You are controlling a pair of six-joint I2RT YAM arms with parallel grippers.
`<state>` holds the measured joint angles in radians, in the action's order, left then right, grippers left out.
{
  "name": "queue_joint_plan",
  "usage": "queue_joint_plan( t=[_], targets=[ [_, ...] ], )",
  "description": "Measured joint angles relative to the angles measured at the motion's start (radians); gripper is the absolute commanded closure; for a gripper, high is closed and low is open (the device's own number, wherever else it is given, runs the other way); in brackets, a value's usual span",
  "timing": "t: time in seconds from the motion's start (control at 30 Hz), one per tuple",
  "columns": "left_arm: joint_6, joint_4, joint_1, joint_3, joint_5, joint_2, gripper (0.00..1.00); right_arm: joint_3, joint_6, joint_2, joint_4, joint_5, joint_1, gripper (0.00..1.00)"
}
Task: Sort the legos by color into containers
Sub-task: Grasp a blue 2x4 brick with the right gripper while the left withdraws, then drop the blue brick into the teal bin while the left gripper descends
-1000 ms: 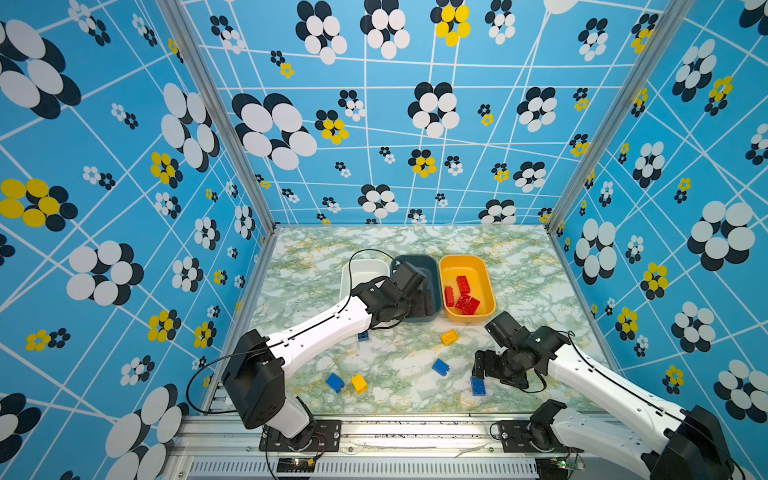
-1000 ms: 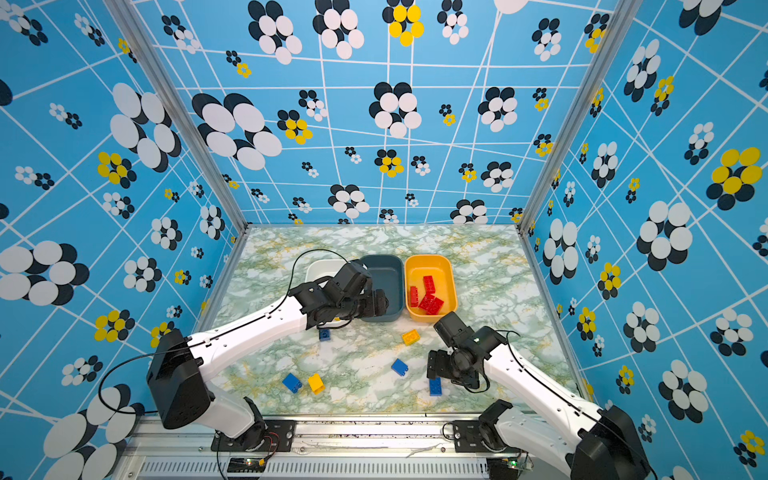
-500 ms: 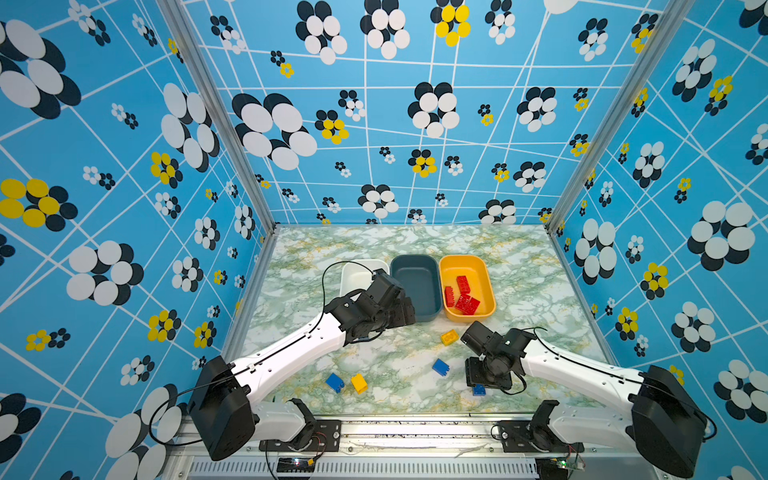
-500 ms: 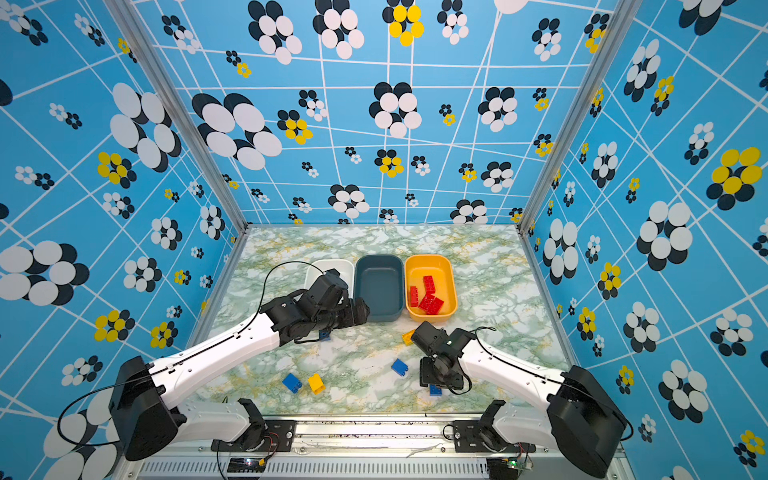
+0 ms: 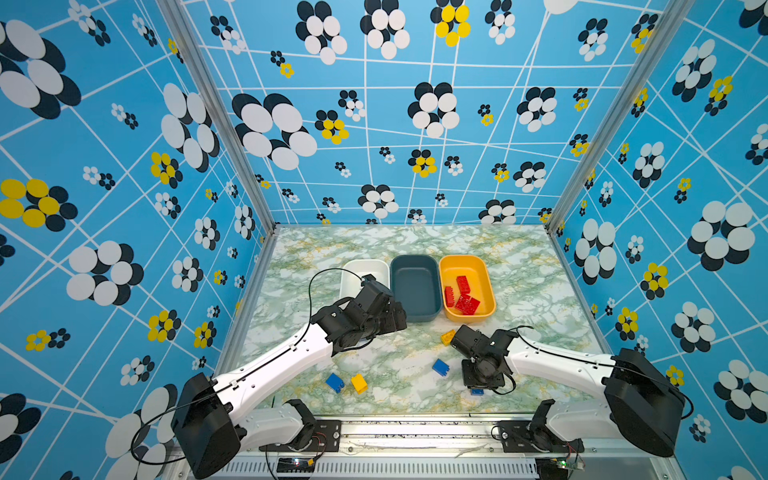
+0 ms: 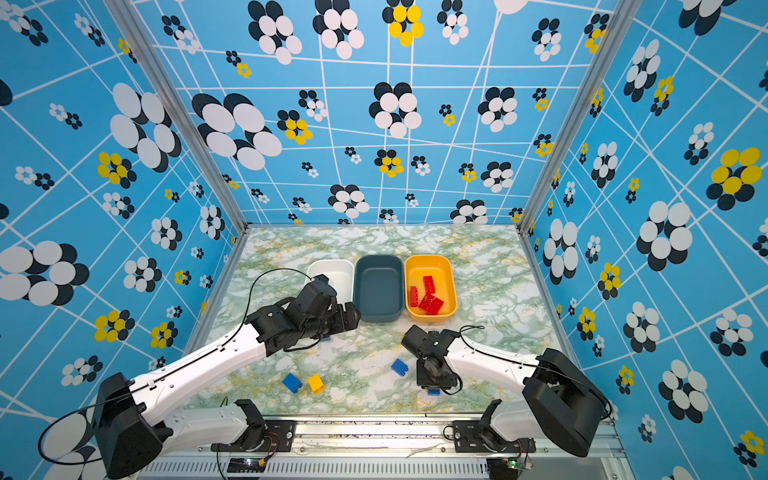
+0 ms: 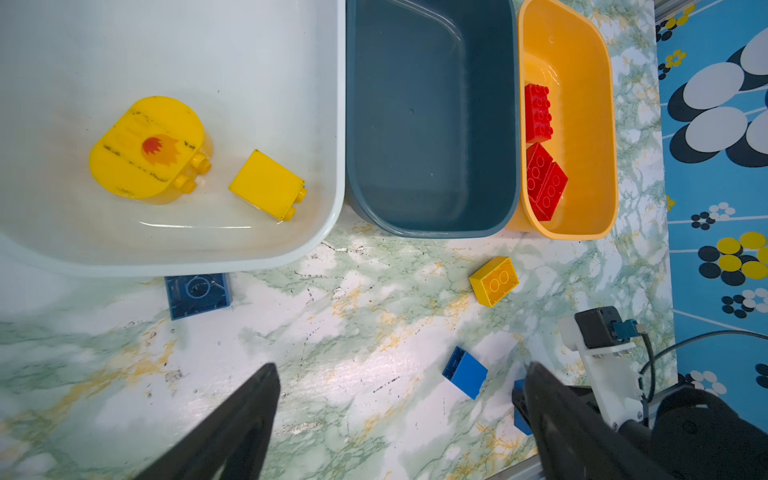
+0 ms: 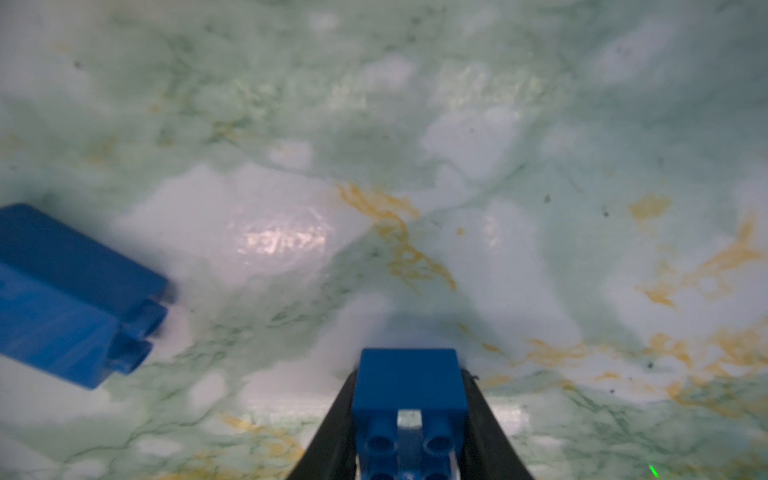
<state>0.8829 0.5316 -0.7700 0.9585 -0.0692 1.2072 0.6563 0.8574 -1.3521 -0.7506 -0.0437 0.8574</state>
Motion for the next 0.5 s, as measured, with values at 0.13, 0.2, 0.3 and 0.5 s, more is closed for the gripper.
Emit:
queue_joint_plan(
  t=[0.13,0.2,0.3,0.5],
  targets=[
    [0.009,0.016,0.005,-0.026,-0.010,-0.035,0.06,0.032,-0.004,0.011,-0.038,-0.015,0.000,0.73],
    [0.015,0.027,0.005,-0.039,-0.014,-0.055,0.06,0.085,-0.008,0.030,-0.073,-0.030,0.000,0.74],
    [0.024,0.043,0.005,-0.058,-0.023,-0.091,0.06,0.200,-0.022,0.040,-0.118,-0.053,0.000,0.74],
    [0.052,0.079,0.005,-0.117,-0.043,-0.166,0.05,0.475,-0.095,-0.022,-0.166,-0.095,-0.002,0.74]
  ],
)
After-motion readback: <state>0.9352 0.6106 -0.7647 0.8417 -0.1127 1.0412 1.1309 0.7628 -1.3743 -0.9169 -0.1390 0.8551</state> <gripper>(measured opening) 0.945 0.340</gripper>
